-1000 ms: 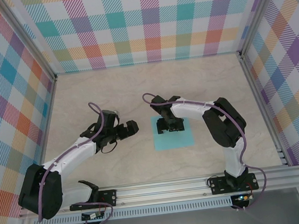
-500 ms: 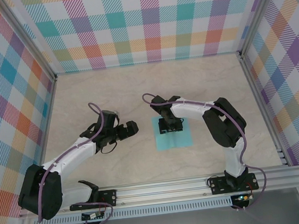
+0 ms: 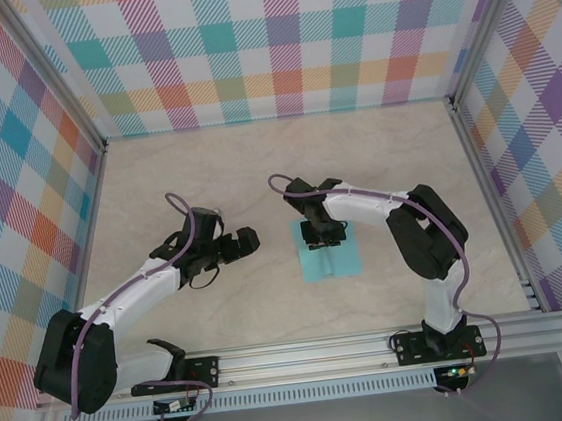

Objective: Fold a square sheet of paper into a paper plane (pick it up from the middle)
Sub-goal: Fold the square sheet of paper in half at the center of the table.

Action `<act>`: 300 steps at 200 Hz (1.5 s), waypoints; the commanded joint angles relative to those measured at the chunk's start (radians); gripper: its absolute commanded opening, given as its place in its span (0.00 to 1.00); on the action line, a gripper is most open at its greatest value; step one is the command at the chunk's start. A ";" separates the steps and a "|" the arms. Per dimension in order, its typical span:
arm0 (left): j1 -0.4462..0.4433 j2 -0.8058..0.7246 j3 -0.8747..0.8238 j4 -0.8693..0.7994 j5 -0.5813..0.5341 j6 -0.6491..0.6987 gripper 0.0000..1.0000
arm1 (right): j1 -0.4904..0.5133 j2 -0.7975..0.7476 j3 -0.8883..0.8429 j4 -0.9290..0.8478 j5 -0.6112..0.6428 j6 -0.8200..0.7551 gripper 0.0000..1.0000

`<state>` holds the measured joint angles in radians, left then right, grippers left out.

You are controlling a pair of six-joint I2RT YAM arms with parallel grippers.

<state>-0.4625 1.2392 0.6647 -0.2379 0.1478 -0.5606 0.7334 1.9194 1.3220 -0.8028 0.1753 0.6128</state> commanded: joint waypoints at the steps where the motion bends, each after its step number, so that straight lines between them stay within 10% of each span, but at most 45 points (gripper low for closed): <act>1: -0.007 -0.027 0.012 -0.032 -0.015 0.015 1.00 | 0.003 -0.067 0.000 -0.010 -0.013 -0.010 0.28; 64: -0.007 -0.030 0.013 -0.032 -0.018 0.008 1.00 | 0.002 -0.201 -0.029 0.051 -0.112 -0.021 0.25; 148: -0.006 -0.050 0.028 -0.070 -0.007 0.008 1.00 | -0.121 -0.366 -0.251 0.470 -0.552 0.097 0.30; 300: -0.016 0.003 0.036 0.095 0.215 -0.047 1.00 | -0.252 -0.374 -0.517 0.582 -0.545 0.087 0.45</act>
<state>-0.4633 1.2179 0.6724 -0.1741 0.3168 -0.5915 0.4847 1.5562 0.8207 -0.2459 -0.3637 0.7181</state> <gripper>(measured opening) 0.999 0.444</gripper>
